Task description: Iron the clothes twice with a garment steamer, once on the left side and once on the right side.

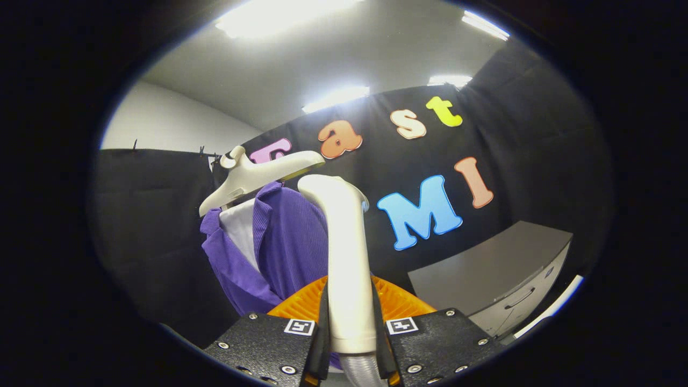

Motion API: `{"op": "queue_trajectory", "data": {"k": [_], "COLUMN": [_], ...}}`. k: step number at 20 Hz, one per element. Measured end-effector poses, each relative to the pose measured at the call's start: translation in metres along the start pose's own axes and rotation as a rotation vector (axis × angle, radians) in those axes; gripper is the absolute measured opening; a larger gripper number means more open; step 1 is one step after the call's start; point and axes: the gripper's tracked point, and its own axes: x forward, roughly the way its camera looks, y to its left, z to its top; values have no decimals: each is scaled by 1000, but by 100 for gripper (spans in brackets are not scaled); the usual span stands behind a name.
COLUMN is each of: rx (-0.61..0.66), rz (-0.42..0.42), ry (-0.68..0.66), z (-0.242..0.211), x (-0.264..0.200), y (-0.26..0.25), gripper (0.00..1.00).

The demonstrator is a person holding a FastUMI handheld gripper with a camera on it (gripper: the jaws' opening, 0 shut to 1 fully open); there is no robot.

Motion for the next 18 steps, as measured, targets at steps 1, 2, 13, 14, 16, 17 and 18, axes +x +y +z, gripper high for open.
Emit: {"op": "queue_trajectory", "data": {"k": [1, 2, 13, 14, 16, 17, 18], "rx": [-30, -64, -302, -319, -324, -325, -329], "rz": [-2, -9, -83, -103, -109, -109, -111], "ry": [-13, -27, -127, -117, -112, -106, -102], "z": [-2, -3, -25, -28, -36, -40, -44], "x": [2, 5, 18, 18, 15, 13, 11], "y": [8, 14, 44, 41, 44, 44, 41], "gripper": [34, 34, 34, 34, 34, 34, 34]}}
